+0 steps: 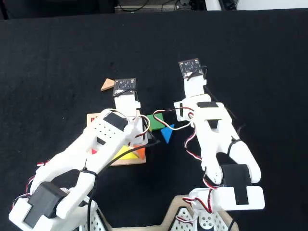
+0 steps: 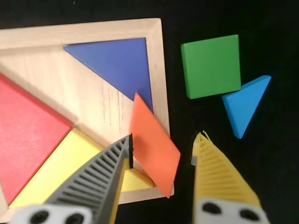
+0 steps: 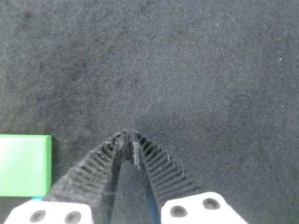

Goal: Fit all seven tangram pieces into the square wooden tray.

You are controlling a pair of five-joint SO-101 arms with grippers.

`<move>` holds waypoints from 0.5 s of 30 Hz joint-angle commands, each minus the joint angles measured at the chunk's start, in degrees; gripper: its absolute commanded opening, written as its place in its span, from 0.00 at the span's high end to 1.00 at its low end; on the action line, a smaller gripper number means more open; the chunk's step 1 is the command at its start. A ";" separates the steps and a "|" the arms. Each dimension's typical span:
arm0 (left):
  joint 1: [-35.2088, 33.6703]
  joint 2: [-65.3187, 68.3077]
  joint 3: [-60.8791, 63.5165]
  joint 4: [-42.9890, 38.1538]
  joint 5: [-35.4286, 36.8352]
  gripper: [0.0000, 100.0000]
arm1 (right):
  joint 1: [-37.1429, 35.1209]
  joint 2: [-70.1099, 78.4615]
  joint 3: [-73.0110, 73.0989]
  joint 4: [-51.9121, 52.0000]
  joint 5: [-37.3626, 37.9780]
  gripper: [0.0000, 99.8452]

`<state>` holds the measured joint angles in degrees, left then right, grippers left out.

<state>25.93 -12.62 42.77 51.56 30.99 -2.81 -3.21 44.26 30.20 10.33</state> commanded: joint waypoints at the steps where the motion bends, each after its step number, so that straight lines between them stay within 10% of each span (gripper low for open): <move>1: 0.48 2.55 -0.92 -0.97 0.26 0.78 | -0.79 -0.31 -2.33 -0.88 0.09 0.99; 15: 0.66 8.09 -5.93 -0.44 0.35 0.78 | -0.79 -0.31 -2.33 -0.88 0.09 0.99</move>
<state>25.93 -4.18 39.96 51.56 30.99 -2.81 -3.21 44.26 30.20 10.33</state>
